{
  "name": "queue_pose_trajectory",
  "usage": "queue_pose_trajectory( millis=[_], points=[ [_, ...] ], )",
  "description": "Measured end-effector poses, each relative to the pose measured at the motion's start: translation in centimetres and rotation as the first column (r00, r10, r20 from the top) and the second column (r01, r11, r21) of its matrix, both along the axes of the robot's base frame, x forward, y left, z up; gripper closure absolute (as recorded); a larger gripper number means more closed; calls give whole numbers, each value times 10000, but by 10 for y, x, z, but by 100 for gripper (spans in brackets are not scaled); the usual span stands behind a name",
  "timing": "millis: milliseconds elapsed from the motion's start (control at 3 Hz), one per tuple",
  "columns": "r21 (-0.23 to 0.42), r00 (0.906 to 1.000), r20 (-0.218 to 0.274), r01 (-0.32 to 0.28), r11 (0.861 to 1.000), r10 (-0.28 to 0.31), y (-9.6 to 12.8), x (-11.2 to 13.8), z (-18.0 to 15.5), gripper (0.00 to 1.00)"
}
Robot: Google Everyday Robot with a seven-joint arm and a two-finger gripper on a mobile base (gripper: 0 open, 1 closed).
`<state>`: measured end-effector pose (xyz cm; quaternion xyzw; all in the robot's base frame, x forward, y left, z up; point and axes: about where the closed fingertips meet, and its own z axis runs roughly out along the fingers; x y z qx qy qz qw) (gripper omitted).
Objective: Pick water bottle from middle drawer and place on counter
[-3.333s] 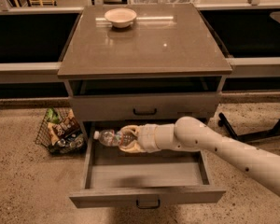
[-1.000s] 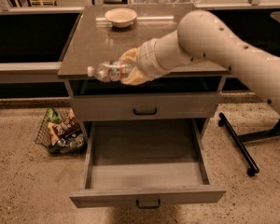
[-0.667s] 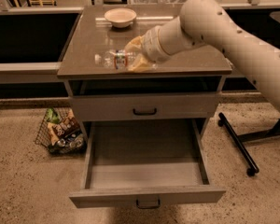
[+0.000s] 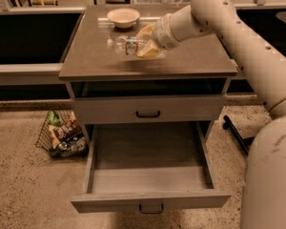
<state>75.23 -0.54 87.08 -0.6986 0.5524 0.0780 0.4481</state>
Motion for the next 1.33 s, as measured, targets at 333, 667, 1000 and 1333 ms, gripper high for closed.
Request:
queue_pose_trajectory(
  millis=[333, 667, 1000, 1333],
  points=[
    [242, 9993, -215, 312, 9992, -306, -9, 23, -5, 83],
    [433, 9979, -358, 554, 9975, -539, -16, 37, -8, 59],
    [592, 9965, -480, 712, 9957, -684, -21, 45, -12, 36],
    [684, 9954, -554, 825, 9942, -787, -24, 49, -14, 13]
  ],
)
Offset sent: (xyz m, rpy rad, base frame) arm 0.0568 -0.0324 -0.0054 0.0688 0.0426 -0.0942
